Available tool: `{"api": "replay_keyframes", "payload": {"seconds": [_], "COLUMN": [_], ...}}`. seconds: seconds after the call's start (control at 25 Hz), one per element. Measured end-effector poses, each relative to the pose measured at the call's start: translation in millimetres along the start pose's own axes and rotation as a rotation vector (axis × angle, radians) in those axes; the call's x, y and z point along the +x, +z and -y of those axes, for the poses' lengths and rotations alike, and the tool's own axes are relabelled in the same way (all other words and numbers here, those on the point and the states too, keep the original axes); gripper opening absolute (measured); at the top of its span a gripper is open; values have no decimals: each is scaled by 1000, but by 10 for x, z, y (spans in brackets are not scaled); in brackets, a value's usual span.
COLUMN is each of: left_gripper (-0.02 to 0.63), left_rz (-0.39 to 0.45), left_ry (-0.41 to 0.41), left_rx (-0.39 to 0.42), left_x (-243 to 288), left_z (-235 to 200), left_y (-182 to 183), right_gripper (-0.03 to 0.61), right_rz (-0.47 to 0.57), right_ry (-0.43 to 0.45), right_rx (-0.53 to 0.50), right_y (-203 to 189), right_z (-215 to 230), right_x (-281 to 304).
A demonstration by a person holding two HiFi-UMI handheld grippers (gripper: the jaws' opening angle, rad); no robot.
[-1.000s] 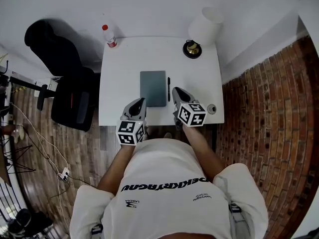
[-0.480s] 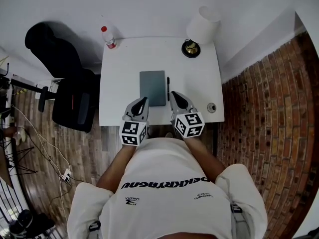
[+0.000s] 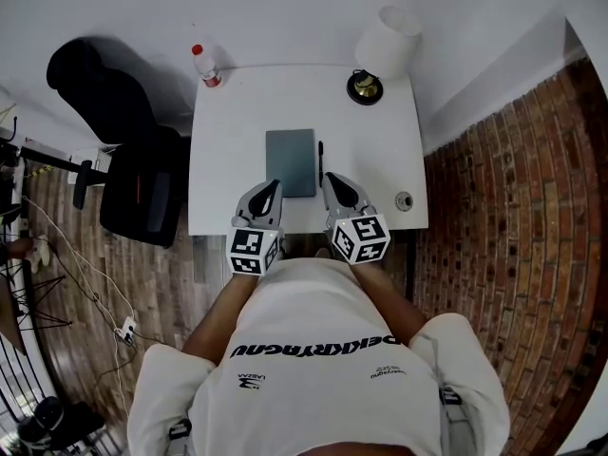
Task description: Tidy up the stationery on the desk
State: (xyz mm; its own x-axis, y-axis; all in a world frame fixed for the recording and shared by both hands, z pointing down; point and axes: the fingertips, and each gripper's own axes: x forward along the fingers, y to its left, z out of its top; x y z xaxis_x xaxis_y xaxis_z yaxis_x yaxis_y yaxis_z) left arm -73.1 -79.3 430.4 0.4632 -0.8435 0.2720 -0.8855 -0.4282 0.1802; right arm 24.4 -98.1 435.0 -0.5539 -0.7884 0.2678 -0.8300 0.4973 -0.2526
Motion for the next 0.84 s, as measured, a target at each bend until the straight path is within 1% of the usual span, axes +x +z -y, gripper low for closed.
{"api": "replay_keyframes", "payload": {"seconds": [0.44, 0.84], "left_gripper": [-2, -2], "left_rz": [8, 10], "left_ry": [12, 34], "left_rx": [2, -3], "left_x": [-23, -39], "left_z": [-40, -128], "left_y": [-23, -22], "right_gripper": [-9, -9], "right_rz": [-17, -18], "right_ry": [31, 50], "right_rx": [-13, -20], "right_y": [-84, -84], "right_z": [-73, -110], "right_x": [52, 121]}}
